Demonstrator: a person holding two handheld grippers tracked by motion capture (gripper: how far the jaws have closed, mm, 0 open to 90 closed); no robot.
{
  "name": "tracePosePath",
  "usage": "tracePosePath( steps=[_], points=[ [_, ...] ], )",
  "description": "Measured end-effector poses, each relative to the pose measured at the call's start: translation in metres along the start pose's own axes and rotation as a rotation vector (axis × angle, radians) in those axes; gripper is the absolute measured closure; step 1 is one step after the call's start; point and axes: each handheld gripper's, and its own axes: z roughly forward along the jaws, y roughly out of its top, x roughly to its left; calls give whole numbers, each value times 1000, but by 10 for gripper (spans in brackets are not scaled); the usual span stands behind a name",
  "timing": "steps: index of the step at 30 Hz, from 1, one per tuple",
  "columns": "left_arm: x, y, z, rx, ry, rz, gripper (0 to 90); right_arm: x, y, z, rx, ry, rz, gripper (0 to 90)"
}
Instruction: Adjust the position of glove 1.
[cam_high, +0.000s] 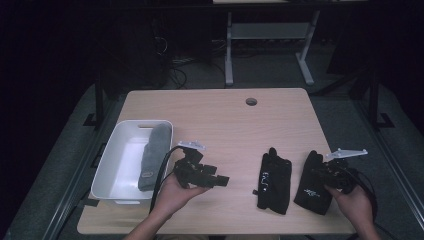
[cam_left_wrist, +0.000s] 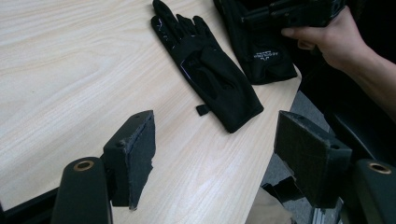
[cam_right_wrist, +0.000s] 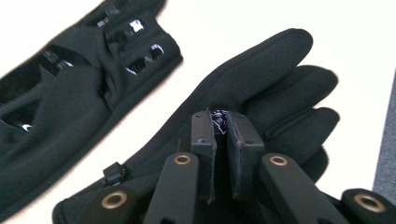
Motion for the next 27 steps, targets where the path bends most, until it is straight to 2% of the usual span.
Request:
tracePosePath(
  steps=[6, 15, 21, 27],
  points=[
    [0, 0, -1, 1, 3, 3, 290, 8, 12, -12, -29, 9, -24, 818],
    [-1, 1, -2, 2, 3, 5, 290, 29, 34, -21, -68, 62, -58, 817],
    [0, 0, -3, 1, 3, 6, 290, 47, 47, -15, -82, 105, -61, 817],
    [0, 0, -3, -1, 4, 2, 290, 62, 55, -3, -75, 129, -84, 816]
  ],
)
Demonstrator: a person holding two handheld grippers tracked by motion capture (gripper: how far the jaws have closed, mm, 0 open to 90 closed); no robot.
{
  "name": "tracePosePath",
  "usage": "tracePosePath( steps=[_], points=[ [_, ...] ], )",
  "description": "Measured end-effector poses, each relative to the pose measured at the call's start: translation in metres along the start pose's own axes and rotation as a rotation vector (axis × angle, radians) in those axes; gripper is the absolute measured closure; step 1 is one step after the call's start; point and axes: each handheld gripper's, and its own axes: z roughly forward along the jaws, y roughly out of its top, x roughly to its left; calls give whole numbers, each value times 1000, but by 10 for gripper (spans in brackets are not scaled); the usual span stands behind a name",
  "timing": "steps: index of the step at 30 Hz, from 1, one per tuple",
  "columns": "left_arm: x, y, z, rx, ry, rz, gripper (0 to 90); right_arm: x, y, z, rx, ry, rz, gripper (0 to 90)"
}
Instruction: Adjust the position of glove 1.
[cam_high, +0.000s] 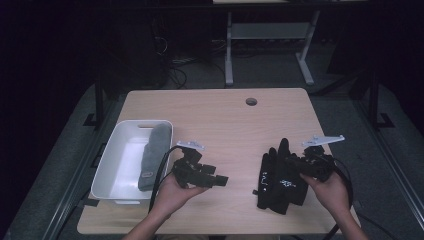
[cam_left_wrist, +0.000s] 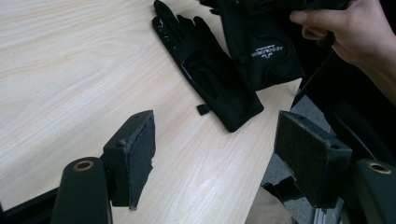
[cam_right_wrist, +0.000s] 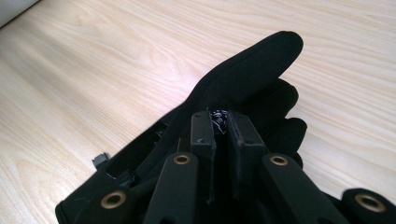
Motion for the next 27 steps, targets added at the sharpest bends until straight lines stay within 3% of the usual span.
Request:
tracePosePath(
  steps=[14, 22, 27],
  points=[
    [0, -3, 8, 22, -4, 0, 289, 18, 7, 32, 18, 35, -19, 809],
    [0, -6, 18, 40, -16, -6, 288, 14, -4, 42, 38, 62, 4, 788],
    [-3, -6, 30, 58, -26, -9, 287, 10, -10, 45, 50, 74, 23, 722]
  ],
)
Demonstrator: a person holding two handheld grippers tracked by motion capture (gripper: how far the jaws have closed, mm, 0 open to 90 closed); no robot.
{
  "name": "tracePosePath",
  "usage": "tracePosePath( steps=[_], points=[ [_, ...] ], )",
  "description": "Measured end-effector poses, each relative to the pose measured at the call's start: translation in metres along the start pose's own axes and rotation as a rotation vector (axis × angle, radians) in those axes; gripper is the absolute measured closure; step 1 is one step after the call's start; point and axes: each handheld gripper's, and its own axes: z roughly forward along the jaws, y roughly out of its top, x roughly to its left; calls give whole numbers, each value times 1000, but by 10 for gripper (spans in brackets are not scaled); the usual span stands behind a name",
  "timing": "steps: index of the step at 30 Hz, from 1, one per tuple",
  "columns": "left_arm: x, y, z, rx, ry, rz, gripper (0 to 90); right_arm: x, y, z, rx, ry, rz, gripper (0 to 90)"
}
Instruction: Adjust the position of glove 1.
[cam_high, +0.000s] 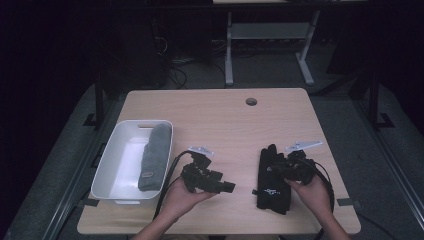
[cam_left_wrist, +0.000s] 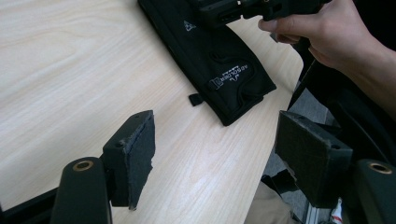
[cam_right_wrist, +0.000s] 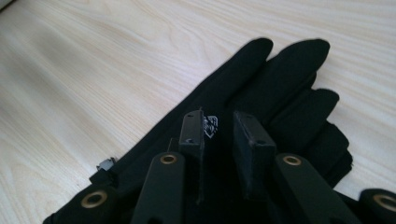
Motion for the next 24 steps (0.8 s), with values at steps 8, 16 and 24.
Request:
tracePosePath(
  steps=[8, 16, 24],
  points=[
    [-4, 2, 22, 18, -13, -1, 286, -13, -3, -6, -23, -16, 36, 560],
    [-8, 5, 49, 26, -25, -11, 282, -37, -5, -11, -9, -35, 113, 413],
    [-14, 6, 77, 68, -20, -9, 281, -54, -8, -6, 3, -31, 152, 352]
  ],
)
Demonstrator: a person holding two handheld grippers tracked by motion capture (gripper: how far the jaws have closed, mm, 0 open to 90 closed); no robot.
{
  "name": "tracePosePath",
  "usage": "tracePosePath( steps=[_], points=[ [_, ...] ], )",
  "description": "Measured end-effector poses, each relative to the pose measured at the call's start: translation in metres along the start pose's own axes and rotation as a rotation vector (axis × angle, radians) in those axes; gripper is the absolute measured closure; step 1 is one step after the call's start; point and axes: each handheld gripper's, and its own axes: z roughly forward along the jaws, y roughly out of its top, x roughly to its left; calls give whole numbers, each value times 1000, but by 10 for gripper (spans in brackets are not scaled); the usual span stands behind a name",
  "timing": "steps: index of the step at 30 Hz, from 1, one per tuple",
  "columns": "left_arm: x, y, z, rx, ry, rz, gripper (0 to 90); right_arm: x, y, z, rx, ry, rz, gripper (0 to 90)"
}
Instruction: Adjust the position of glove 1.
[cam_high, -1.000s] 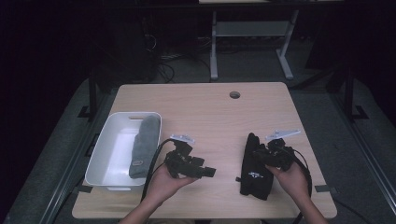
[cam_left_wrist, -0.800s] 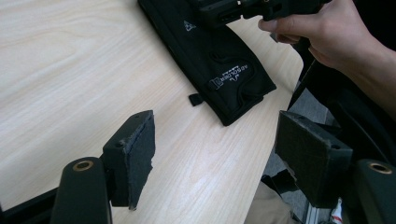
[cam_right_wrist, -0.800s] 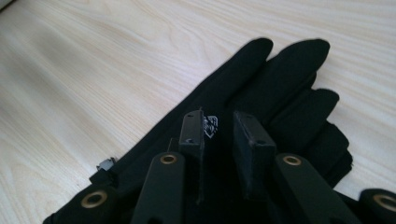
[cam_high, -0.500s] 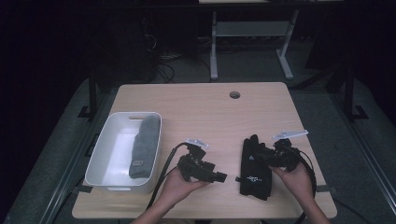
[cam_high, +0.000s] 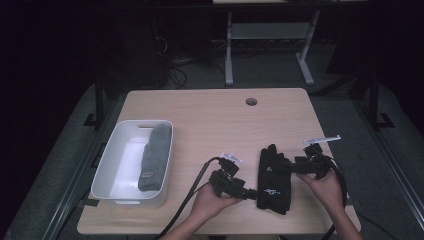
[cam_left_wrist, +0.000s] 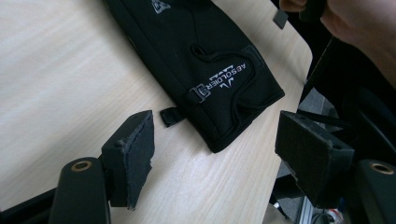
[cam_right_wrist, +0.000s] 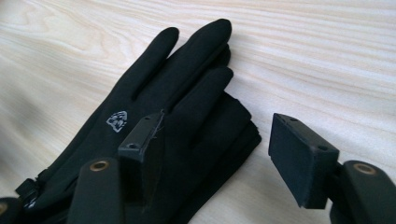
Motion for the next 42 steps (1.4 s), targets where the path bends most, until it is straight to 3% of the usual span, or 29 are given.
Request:
tracePosePath(
  steps=[3, 6, 22, 34, 39, 42],
  points=[
    [0, 0, 9, 13, -6, 4, 282, -4, 1, 3, 7, 1, 19, 348],
    [0, -2, 18, 23, -22, -27, 291, -7, 1, 5, 10, 5, 36, 336],
    [4, -6, 42, 64, -109, -101, 347, -18, -1, 11, 21, 11, 61, 330],
    [4, -5, 47, 61, -101, -101, 449, -27, -5, 14, 2, 31, 114, 343],
    [3, -5, 49, 56, -92, -102, 493, -27, -4, 16, 0, 36, 113, 433],
    [3, -4, 50, 73, -75, -78, 590, -26, -5, 16, 7, 47, 113, 513]
  ],
)
